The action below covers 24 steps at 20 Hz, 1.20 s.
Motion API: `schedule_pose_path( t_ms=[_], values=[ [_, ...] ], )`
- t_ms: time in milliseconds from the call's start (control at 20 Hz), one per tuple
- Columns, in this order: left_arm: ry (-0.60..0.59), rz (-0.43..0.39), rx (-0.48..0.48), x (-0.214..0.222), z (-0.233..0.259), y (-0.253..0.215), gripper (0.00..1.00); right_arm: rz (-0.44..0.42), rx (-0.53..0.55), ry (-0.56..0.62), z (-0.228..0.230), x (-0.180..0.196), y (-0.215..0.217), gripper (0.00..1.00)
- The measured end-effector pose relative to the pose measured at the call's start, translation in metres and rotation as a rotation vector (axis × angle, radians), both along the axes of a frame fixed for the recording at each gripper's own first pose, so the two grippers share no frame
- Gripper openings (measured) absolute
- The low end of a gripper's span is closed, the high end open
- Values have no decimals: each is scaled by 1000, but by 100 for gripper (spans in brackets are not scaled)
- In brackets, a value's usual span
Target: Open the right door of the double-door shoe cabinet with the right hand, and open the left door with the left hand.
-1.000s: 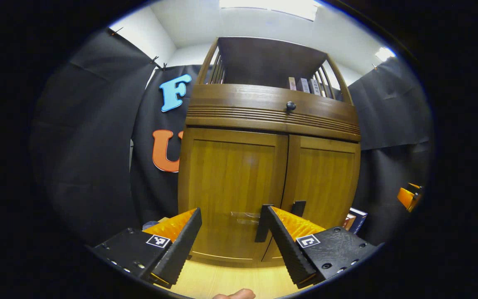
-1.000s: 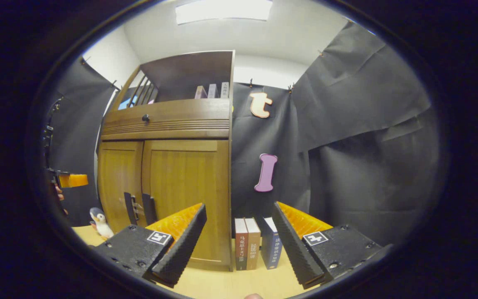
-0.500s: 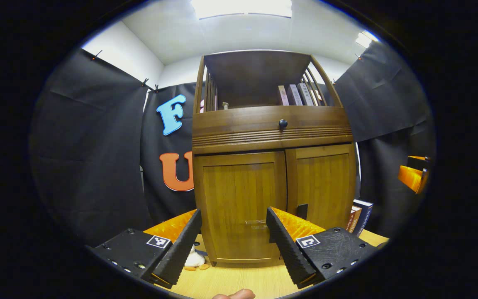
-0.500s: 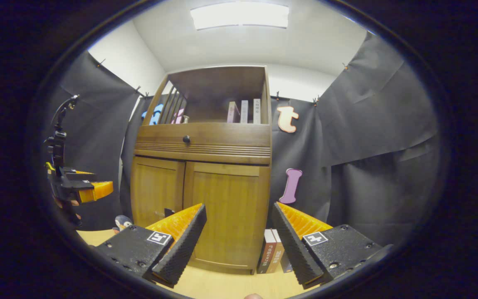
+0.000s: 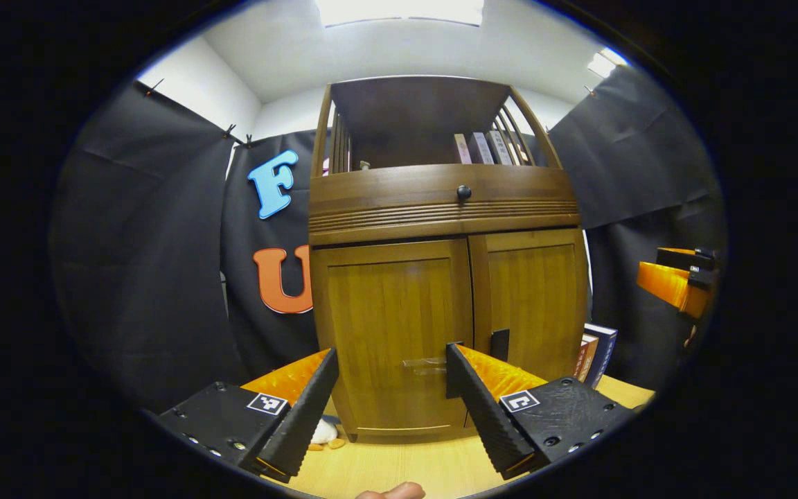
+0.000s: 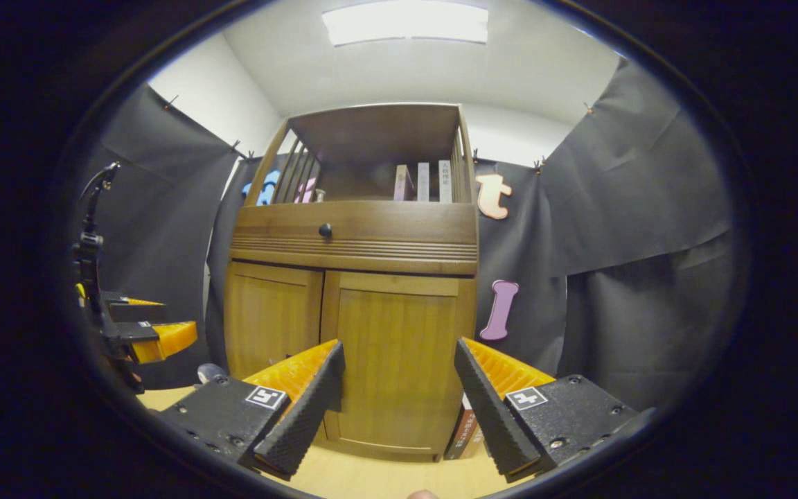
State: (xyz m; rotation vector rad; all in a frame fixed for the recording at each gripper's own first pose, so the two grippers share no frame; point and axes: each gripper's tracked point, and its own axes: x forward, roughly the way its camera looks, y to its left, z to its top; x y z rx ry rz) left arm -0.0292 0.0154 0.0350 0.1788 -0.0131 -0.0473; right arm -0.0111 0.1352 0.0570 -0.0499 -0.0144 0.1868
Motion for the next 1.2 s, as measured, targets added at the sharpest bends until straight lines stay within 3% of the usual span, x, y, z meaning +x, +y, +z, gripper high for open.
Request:
schedule_pose_path(
  t_ms=[200, 250, 350, 450, 500, 850, 900, 950, 1200],
  values=[
    [-17, -17, -32, 8, 6, -4, 95, 34, -1, 38, -16, 19, 22, 100],
    [-15, -26, -43, 12, 3, -5, 100, 38, -2, 39, -18, 24, 28, 100],
    [-11, -10, -39, 17, 0, 0, 95, 43, -12, 52, -27, 34, 40, 100],
    [1, 4, -21, 21, -7, 2, 100, 49, -25, 83, -43, 46, 52, 100],
    [10, -6, -18, 23, -12, -2, 95, 55, -30, 104, -52, 54, 59, 100],
    [35, -22, -7, 30, -27, -8, 95, 86, -50, 247, -123, 103, 95, 100],
    [41, -25, -14, 31, -29, -7, 100, 80, -54, 267, -131, 108, 98, 99],
    [47, -24, -19, 31, -32, -6, 96, 74, -55, 286, -140, 115, 100, 99],
    [62, -5, -14, 35, -41, 8, 95, 60, -54, 350, -172, 138, 116, 90]
  ],
)
